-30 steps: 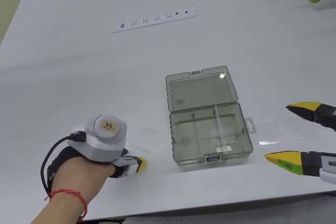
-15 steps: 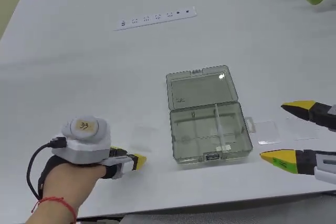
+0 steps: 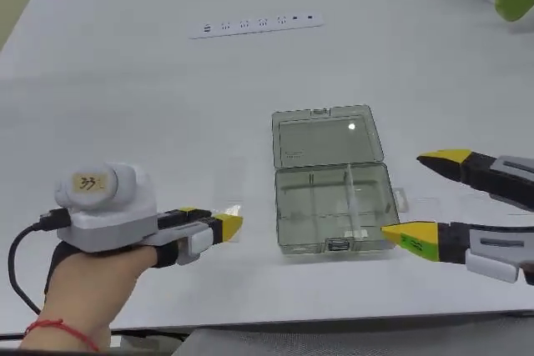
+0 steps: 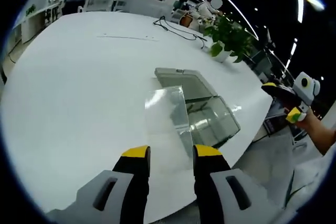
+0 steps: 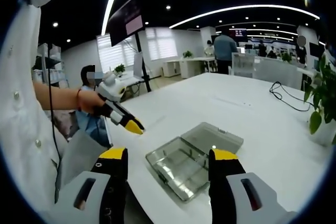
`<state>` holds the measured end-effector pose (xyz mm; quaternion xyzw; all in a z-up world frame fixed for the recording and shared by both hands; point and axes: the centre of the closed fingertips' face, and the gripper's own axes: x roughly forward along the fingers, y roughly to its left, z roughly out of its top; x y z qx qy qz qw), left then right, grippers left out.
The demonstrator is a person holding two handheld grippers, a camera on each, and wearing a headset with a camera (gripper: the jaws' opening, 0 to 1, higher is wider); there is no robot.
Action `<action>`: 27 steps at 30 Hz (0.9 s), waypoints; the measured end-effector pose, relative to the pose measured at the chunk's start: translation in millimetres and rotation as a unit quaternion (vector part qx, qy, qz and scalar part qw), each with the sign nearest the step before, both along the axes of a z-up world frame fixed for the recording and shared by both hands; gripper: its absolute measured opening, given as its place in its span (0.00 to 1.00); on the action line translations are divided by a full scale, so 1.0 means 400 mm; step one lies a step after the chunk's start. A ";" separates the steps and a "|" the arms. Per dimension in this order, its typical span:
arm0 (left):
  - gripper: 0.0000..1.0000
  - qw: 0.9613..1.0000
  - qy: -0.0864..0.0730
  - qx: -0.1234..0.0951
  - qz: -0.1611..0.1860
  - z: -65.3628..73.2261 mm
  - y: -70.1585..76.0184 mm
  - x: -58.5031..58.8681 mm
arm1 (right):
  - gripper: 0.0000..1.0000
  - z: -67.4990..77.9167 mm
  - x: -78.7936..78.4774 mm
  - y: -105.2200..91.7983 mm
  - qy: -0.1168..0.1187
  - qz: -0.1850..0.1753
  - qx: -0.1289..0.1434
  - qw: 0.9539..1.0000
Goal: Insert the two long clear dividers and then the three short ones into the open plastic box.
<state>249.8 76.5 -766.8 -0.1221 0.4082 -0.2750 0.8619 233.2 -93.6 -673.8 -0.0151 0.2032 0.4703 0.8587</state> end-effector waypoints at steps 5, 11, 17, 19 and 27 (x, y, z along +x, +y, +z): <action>0.30 0.999 -0.021 -0.044 0.001 0.053 -0.044 -0.002 | 0.56 0.027 0.015 0.042 0.016 -0.015 0.023 0.999; 0.30 0.996 -0.047 -0.075 -0.013 0.105 -0.103 -0.008 | 0.45 0.039 0.034 0.092 0.041 -0.035 0.044 0.998; 0.30 0.993 -0.066 -0.092 -0.029 0.135 -0.150 -0.012 | 0.32 0.022 0.050 0.129 0.085 -0.064 0.067 0.992; 0.30 0.993 -0.071 -0.093 -0.035 0.139 -0.160 -0.012 | 0.30 0.016 0.053 0.141 0.097 -0.070 0.067 0.991; 0.30 0.990 -0.096 -0.090 -0.057 0.158 -0.193 -0.014 | 0.20 0.002 0.060 0.166 0.129 -0.083 0.082 0.985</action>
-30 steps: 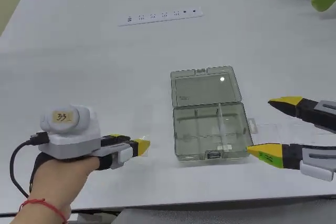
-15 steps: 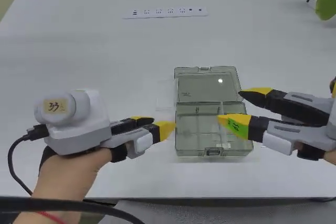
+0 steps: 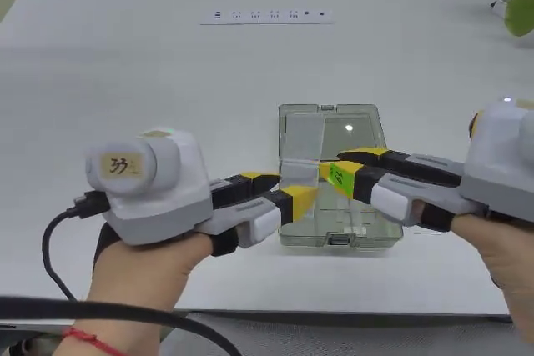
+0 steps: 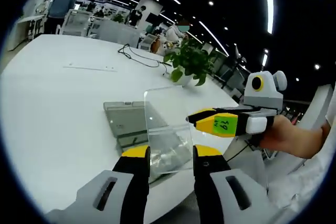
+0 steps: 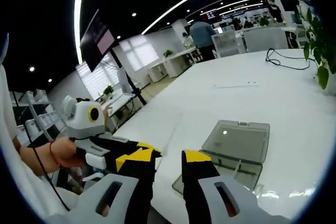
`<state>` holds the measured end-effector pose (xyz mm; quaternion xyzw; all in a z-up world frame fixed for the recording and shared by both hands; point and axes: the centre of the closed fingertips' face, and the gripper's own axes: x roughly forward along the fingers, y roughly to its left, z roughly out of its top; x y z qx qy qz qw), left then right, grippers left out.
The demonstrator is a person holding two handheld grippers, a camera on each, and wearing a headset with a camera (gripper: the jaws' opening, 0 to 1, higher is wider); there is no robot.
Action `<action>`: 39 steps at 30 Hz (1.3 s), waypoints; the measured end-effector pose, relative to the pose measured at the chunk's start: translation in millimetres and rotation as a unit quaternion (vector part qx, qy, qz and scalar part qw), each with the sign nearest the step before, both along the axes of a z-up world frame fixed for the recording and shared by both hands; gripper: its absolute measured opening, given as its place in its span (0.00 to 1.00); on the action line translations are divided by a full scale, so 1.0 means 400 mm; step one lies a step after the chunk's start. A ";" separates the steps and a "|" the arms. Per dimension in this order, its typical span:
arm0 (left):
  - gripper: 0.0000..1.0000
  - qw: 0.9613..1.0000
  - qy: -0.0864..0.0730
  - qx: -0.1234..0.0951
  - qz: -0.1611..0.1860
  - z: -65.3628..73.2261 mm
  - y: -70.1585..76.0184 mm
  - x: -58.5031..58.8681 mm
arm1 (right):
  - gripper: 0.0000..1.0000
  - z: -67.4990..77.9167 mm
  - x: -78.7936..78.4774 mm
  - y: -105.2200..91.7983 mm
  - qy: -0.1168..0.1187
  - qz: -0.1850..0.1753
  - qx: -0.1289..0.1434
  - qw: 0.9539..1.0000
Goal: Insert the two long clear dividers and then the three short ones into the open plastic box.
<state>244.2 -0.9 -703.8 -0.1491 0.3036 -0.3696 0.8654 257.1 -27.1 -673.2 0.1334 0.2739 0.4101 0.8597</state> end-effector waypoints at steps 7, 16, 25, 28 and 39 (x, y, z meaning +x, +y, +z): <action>0.30 1.000 -0.018 0.010 -0.015 0.008 -0.017 0.001 | 0.14 -0.002 -0.005 0.019 0.017 -0.003 0.008 1.000; 0.30 0.999 -0.027 0.019 -0.022 0.009 -0.018 0.002 | 0.08 -0.012 -0.001 0.021 0.034 -0.016 0.010 0.999; 0.37 0.999 -0.025 0.010 -0.022 0.009 -0.031 0.002 | 0.06 -0.007 -0.003 0.025 0.047 -0.043 0.013 0.998; 0.39 0.999 -0.027 0.014 -0.029 0.010 -0.035 -0.003 | 0.06 -0.008 -0.004 0.028 0.050 -0.041 0.010 0.998; 0.52 0.996 -0.058 0.032 -0.052 -0.001 0.026 -0.007 | 0.06 -0.024 0.046 -0.007 0.083 -0.070 -0.004 0.994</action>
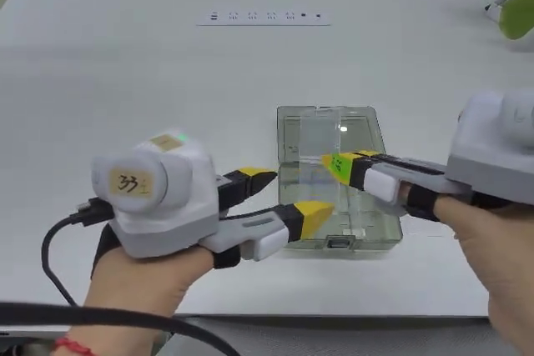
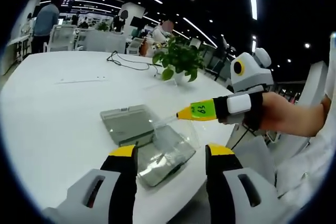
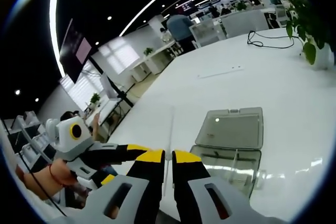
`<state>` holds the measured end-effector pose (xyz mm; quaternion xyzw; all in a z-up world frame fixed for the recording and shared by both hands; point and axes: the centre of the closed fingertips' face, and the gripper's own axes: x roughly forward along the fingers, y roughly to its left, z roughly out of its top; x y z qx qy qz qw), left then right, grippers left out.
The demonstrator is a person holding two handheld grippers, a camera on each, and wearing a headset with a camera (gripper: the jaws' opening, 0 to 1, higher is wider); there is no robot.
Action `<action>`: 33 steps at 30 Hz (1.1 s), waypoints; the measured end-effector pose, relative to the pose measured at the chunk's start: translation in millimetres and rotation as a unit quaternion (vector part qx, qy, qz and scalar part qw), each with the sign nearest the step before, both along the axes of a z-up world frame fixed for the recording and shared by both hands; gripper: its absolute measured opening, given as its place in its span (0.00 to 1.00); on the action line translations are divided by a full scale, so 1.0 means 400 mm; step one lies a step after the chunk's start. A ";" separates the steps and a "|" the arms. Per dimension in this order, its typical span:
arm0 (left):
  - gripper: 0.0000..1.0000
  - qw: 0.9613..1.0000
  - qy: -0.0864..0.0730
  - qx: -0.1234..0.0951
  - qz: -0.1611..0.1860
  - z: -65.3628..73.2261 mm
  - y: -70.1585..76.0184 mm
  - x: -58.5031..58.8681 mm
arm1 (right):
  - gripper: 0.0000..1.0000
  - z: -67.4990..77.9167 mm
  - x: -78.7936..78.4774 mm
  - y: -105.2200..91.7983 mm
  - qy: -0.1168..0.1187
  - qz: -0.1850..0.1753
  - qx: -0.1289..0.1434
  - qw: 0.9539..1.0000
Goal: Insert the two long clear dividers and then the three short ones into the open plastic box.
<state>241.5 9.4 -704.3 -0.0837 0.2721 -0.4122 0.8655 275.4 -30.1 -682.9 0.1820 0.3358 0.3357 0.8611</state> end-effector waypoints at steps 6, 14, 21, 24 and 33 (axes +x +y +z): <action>0.60 1.000 -0.011 0.007 -0.013 -0.012 0.032 -0.007 | 0.06 -0.020 0.023 -0.014 0.026 -0.015 -0.017 0.999; 0.75 0.998 -0.036 0.020 -0.044 -0.035 0.063 -0.018 | 0.06 -0.063 0.035 -0.032 0.072 -0.025 -0.069 0.995; 0.89 0.995 -0.049 0.033 -0.082 -0.058 0.074 -0.026 | 0.06 -0.096 0.027 -0.035 0.111 -0.031 -0.116 0.987; 0.96 0.993 -0.054 0.037 -0.095 -0.067 0.073 -0.026 | 0.06 -0.120 0.027 -0.044 0.131 -0.032 -0.132 0.982; 1.00 0.989 -0.061 0.038 -0.132 -0.084 0.066 -0.035 | 0.06 -0.166 0.014 -0.039 0.195 -0.044 -0.137 0.970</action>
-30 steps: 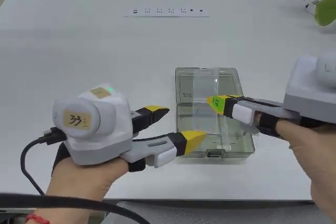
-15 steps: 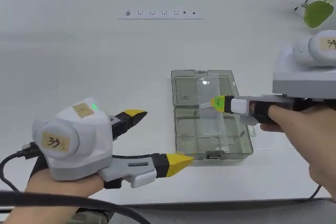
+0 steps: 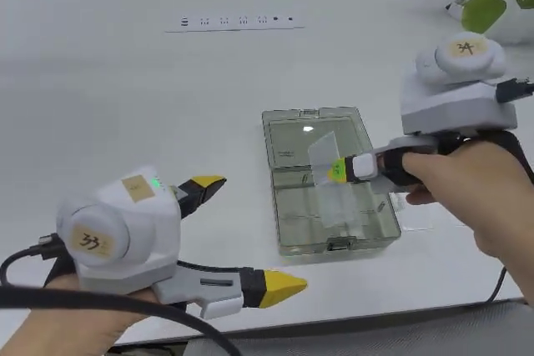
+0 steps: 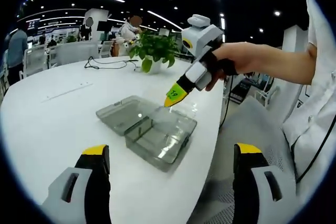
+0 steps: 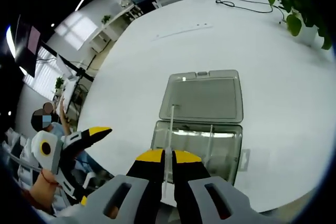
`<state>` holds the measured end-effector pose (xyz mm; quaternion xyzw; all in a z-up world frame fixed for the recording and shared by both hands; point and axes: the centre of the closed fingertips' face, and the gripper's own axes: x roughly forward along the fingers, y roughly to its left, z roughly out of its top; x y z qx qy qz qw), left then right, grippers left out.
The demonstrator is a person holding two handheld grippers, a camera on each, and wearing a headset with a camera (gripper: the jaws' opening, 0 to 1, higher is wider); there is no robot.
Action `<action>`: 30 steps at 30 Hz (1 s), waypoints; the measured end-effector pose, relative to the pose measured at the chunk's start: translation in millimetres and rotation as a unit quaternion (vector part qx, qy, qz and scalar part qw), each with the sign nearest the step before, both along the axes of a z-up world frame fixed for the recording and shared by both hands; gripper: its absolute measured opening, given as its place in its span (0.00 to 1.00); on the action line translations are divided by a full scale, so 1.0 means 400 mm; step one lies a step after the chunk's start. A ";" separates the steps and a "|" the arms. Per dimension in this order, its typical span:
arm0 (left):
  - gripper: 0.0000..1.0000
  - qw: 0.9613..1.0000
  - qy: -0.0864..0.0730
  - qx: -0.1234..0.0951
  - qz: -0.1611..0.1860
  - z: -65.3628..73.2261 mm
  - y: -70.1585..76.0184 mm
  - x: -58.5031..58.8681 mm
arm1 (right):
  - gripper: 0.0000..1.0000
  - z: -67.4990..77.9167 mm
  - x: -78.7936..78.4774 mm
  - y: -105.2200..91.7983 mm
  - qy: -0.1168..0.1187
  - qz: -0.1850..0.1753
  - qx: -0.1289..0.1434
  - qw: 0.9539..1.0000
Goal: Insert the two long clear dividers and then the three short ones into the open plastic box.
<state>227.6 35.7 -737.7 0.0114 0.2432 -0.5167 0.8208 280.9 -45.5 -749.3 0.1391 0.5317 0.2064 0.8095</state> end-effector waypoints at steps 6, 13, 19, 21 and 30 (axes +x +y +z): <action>0.99 1.000 0.002 -0.009 -0.007 -0.002 -0.002 -0.002 | 0.06 -0.028 0.000 0.005 0.029 -0.018 -0.001 0.999; 0.99 1.000 0.007 -0.020 -0.010 -0.006 -0.002 0.000 | 0.06 -0.059 -0.006 -0.005 0.046 -0.019 -0.016 0.999; 0.98 1.000 0.010 -0.027 -0.009 -0.008 -0.004 -0.001 | 0.06 -0.089 -0.011 -0.008 0.054 -0.015 -0.032 0.998; 0.98 0.999 0.010 -0.029 -0.010 -0.006 -0.005 -0.002 | 0.06 -0.098 -0.009 -0.010 0.054 -0.015 -0.034 0.998; 0.97 0.999 0.014 -0.032 -0.006 -0.010 -0.003 -0.004 | 0.06 -0.107 -0.006 -0.008 0.050 -0.014 -0.045 0.998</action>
